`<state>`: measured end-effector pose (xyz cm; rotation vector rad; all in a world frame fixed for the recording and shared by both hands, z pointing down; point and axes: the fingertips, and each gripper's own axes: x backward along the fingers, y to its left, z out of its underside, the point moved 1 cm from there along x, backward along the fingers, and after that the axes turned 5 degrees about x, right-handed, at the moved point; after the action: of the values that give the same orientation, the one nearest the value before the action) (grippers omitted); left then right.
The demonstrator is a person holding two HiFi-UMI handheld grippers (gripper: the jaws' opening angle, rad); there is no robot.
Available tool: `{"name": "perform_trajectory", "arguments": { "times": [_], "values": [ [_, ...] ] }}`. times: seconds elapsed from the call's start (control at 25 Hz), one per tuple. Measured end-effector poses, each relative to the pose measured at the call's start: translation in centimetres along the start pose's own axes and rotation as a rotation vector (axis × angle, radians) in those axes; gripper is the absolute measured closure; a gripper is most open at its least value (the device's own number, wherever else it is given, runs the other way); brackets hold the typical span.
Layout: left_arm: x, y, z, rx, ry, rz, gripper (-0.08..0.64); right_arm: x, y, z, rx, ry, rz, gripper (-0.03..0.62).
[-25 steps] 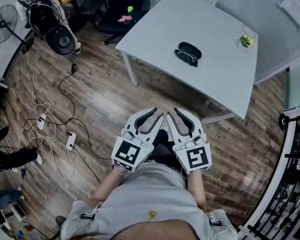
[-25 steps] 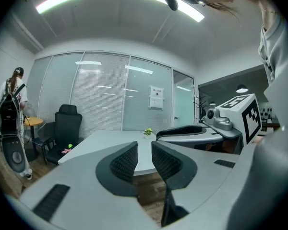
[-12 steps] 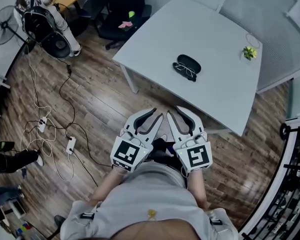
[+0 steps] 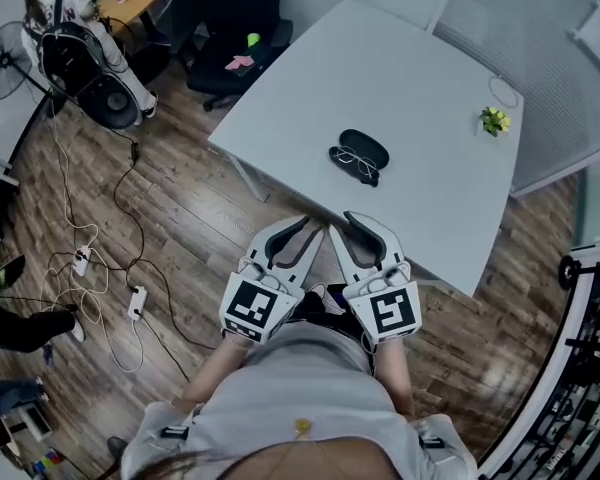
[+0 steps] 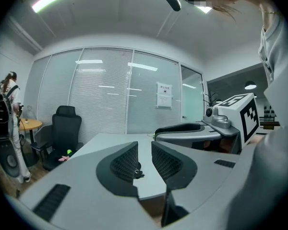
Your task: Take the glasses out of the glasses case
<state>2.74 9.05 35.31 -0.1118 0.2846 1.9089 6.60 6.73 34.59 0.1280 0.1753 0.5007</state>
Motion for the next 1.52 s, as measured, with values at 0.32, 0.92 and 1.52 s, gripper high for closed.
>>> {"name": "perform_trajectory", "arguments": {
  "times": [0.32,0.92,1.52],
  "values": [
    [-3.2,0.0,-0.2,0.006,-0.001,-0.002,0.469,-0.3,-2.8,1.0,0.007,0.008,0.003,0.500],
    [-8.5,0.2,-1.1,-0.027,0.015,0.151,0.469,-1.1,-7.3,2.0,-0.021,0.029,0.155,0.508],
    [-16.2,6.2,-3.5,-0.054,0.057,0.360,0.469,-8.1,-12.9,2.7,-0.044,0.103,0.322,0.508]
  ]
}}
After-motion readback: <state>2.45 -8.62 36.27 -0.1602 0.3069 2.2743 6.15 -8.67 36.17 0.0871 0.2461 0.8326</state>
